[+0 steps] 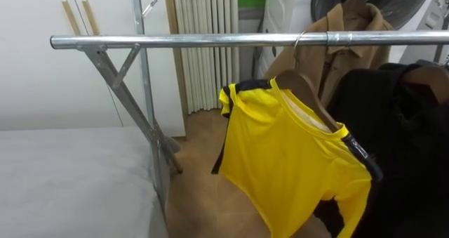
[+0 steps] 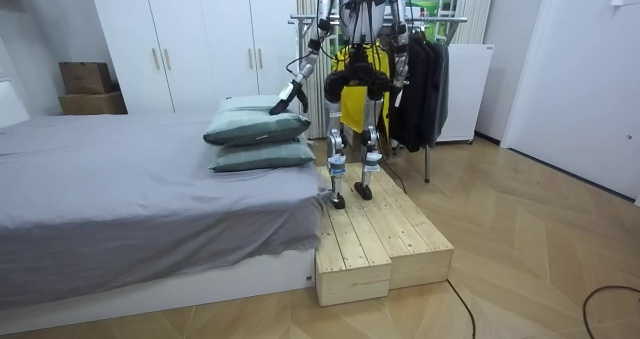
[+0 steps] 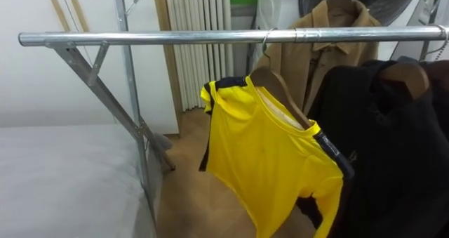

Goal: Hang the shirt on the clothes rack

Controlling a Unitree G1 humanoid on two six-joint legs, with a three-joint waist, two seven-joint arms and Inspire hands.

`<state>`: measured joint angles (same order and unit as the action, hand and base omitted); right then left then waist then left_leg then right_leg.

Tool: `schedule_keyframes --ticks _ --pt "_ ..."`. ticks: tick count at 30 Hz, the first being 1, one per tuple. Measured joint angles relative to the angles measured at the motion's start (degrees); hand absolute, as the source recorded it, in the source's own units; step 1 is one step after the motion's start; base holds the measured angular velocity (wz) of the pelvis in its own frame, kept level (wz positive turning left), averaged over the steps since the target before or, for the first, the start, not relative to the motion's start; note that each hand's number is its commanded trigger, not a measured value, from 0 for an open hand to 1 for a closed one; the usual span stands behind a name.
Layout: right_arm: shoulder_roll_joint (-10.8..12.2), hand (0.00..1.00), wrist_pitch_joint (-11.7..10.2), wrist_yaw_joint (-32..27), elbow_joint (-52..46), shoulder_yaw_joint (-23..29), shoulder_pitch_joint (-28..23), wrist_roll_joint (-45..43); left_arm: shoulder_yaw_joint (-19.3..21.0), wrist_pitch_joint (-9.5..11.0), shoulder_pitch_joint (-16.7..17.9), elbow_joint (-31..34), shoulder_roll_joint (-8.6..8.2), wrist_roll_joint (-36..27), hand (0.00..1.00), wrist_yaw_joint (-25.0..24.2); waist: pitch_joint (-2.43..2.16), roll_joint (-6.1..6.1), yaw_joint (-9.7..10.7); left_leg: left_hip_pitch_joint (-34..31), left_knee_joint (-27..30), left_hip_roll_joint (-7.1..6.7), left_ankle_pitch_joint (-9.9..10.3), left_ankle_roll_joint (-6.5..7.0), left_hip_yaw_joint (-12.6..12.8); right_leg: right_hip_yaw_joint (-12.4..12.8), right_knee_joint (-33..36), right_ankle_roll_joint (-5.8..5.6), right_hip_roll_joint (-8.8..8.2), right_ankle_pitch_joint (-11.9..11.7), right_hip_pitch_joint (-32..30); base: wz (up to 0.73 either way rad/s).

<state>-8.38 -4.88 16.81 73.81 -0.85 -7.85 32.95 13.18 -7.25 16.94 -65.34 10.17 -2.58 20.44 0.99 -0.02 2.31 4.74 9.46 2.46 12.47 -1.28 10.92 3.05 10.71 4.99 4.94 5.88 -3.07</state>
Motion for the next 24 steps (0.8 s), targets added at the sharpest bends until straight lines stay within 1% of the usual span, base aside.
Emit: schedule_keyframes --ticks 3,6,12,24 --pt "-0.08 0.00 0.85 -0.23 0.05 0.01 -0.02 0.71 -0.07 0.00 -0.13 -0.03 -0.04 -1.66 0.00 -0.43 0.11 0.21 0.09 -0.02 -0.05 -0.06 0.06 0.14 -0.08 -0.08 0.01 -0.05 -0.07 -0.02 -0.01 0.01" --pt "-0.09 0.00 1.23 -0.61 0.04 0.15 0.07 0.55 -0.08 0.00 -0.12 -0.17 -0.03 -2.44 0.00 -0.81 0.10 0.25 0.13 -0.02 -0.05 -0.08 0.09 0.21 -0.13 0.01 -0.06 -0.08 -0.08 0.01 -0.02 0.00" --pt "-0.08 0.00 1.26 -0.69 0.12 -0.03 0.18 0.47 -0.09 0.00 -0.13 -0.18 -0.02 -2.89 0.00 -0.89 0.08 0.09 0.14 -0.11 -0.02 -0.25 0.02 0.35 -0.37 0.20 -0.11 -0.33 -0.15 0.20 -0.16 0.00" --pt "-0.05 0.00 1.43 -0.67 0.43 -0.04 0.25 0.47 -0.44 0.07 -0.14 -0.34 -0.01 -2.80 0.00 -0.88 -0.02 0.04 0.19 0.01 0.17 -0.41 -0.13 0.58 -0.40 0.23 -0.15 -0.39 -0.30 0.19 0.05 0.00"
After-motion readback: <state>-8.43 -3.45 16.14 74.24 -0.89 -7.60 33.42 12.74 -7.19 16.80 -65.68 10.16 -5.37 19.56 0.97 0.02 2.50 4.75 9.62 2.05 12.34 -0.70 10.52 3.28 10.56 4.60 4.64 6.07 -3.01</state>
